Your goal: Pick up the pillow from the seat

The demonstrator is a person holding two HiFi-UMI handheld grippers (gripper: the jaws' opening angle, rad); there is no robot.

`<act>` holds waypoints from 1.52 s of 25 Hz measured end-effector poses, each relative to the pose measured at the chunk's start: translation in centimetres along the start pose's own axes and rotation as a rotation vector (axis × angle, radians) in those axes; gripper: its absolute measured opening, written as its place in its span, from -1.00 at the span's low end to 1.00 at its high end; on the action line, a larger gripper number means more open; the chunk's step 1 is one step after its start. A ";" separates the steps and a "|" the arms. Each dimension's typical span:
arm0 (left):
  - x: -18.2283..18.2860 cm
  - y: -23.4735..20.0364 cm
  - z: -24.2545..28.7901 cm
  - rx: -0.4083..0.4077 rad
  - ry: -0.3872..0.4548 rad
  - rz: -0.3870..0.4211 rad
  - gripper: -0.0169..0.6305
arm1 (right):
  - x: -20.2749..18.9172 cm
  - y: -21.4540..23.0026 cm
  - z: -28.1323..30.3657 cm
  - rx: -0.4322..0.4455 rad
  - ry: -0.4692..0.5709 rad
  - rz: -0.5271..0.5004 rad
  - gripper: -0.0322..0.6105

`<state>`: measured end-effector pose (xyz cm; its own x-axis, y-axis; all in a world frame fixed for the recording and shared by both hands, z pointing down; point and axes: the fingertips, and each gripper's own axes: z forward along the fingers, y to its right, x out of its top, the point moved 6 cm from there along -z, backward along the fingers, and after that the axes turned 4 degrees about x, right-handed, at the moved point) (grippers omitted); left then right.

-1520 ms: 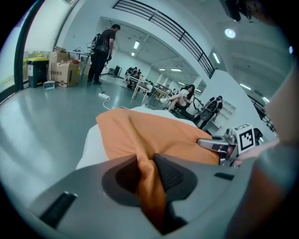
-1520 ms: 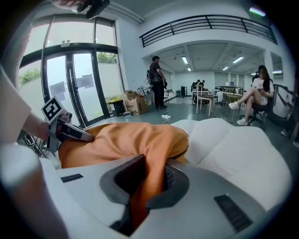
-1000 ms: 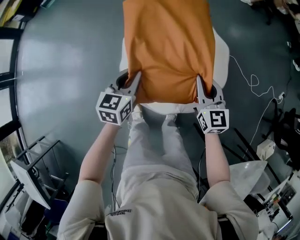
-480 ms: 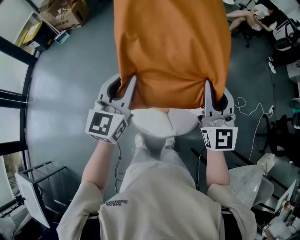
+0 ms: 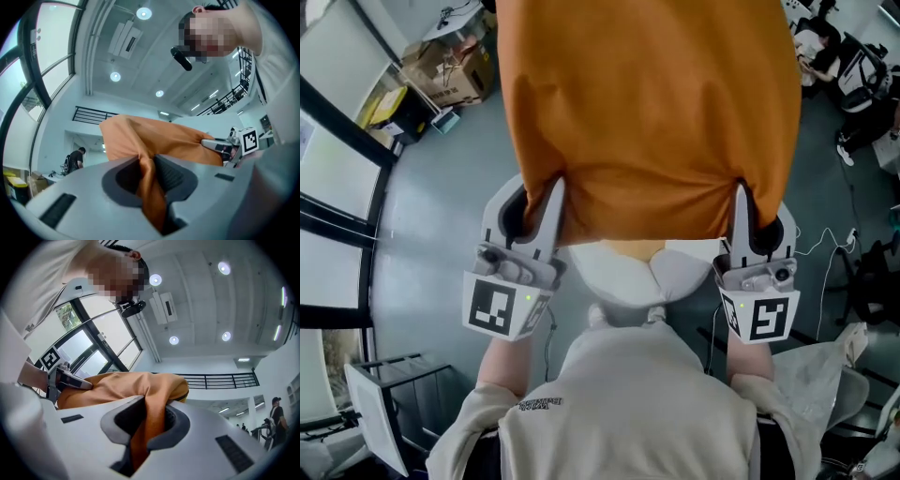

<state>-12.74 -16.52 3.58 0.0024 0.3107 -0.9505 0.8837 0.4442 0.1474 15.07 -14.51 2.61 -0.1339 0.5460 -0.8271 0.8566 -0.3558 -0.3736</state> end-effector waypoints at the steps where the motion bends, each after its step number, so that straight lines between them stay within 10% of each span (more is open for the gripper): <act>1: 0.7 0.3 -0.3 0.000 0.018 0.015 -0.72 | 0.6 0.1 -0.3 -0.006 0.014 -0.002 -0.79; 13: 3.8 3.2 -3.4 0.022 0.167 0.066 -0.72 | 4.7 0.4 -3.4 -0.019 0.137 -0.073 -0.78; 38: 2.2 4.8 -1.6 -0.007 0.137 0.006 -0.71 | 3.5 2.1 -4.6 -0.070 0.058 -0.067 -0.76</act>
<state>-9.27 -12.37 2.63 -0.0566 0.4245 -0.9036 0.8806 0.4477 0.1552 18.69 -9.83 0.89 -0.1647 0.6102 -0.7749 0.8799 -0.2641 -0.3950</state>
